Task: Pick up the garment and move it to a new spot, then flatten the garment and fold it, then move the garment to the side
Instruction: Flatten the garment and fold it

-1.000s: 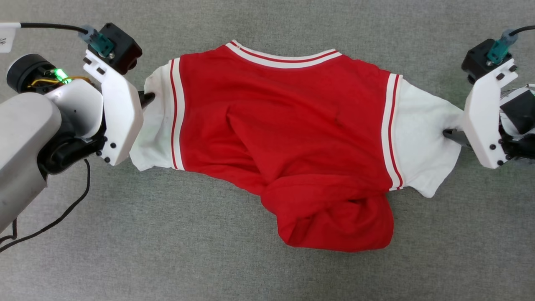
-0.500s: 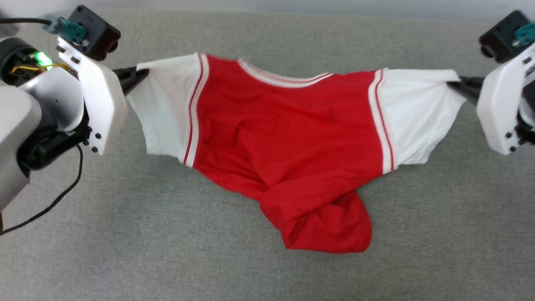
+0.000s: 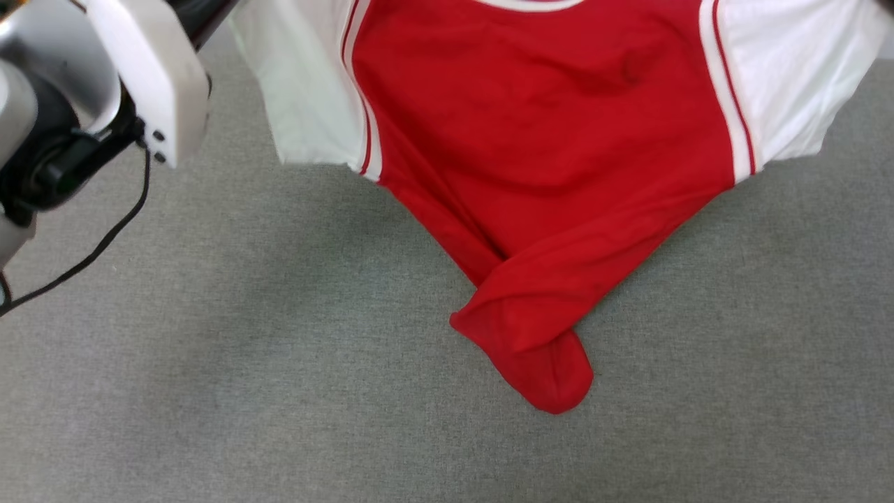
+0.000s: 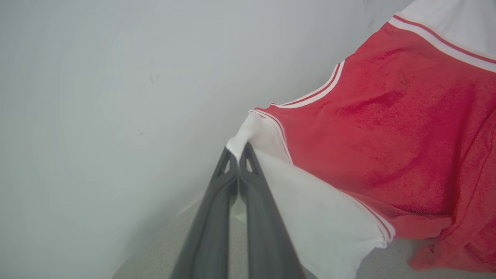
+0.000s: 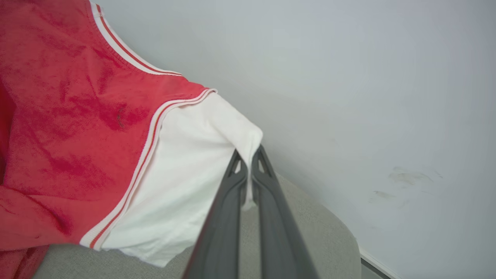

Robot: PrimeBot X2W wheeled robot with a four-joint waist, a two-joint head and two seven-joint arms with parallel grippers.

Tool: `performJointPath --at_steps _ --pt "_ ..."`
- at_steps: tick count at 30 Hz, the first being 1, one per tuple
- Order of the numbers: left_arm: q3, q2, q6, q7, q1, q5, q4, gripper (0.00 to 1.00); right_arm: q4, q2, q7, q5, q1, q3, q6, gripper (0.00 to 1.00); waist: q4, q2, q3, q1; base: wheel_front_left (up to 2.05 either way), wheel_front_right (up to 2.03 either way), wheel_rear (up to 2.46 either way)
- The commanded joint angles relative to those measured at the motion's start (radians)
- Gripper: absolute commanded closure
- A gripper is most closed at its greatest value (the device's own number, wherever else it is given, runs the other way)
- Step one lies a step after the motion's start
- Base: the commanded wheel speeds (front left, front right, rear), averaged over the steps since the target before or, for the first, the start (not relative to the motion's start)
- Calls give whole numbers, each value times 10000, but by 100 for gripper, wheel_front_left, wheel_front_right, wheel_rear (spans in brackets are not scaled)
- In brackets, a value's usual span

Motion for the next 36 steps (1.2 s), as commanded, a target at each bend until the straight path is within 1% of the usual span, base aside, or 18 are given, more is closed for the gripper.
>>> performJointPath --at_steps 1,2,3,4,9,14,18,20,24,30,33,36 --pt "176 -249 -9 -41 -466 105 163 100 94 208 134 -312 -413 -284 -12 100 -59 -1 229 0 0 0 0" --pt "210 -392 -40 1 -637 129 254 100 153 265 215 -442 -584 -396 -12 100 -75 -1 337 0 0 0 0" --pt "210 -392 -40 1 -637 129 254 100 153 265 215 -442 -584 -396 -12 100 -75 -1 337 0 0 0 0" --pt "261 -554 -27 -16 -856 209 350 100 220 346 313 -601 -794 -513 -12 100 -90 -1 463 0 0 0 0" --pt "600 -1236 -144 -20 -2184 502 1367 100 774 811 602 -1562 -2176 -1044 -12 100 -187 -1 1278 0 0 0 0" --pt "944 -1972 -239 -426 -3601 960 2567 100 1638 1456 422 -2530 -3874 -1543 -12 100 -266 -1 2158 0 0 0 0" --pt "1287 -2535 -254 -978 -4689 1230 3491 100 2394 1967 -14 -3396 -5215 -1777 -12 100 -281 -1 2670 0 0 0 0" --pt "1360 -2799 -333 -1218 -5099 1337 3926 100 2775 2223 -327 -3784 -5833 -1888 -12 100 -291 -1 2806 0 0 0 0" --pt "1518 -3201 -409 -1760 -5956 1605 4725 100 3523 2676 -805 -4412 -6842 -1856 -12 100 -310 -1 3000 0 0 0 0" --pt "1674 -3635 -577 -2445 -6742 1667 5735 100 4601 3207 -1401 -4731 -7724 -1568 -12 100 -284 -1 3178 0 0 0 0" --pt "1442 -3793 -687 -2560 -6773 1746 6164 100 5021 3413 -1638 -4699 -7785 -1283 -12 100 -235 -1 3284 0 0 0 0" --pt "1229 -3909 -778 -2729 -6377 1622 6460 100 5390 3610 -1958 -4549 -7367 -911 -12 100 -215 -1 3333 0 0 0 0"
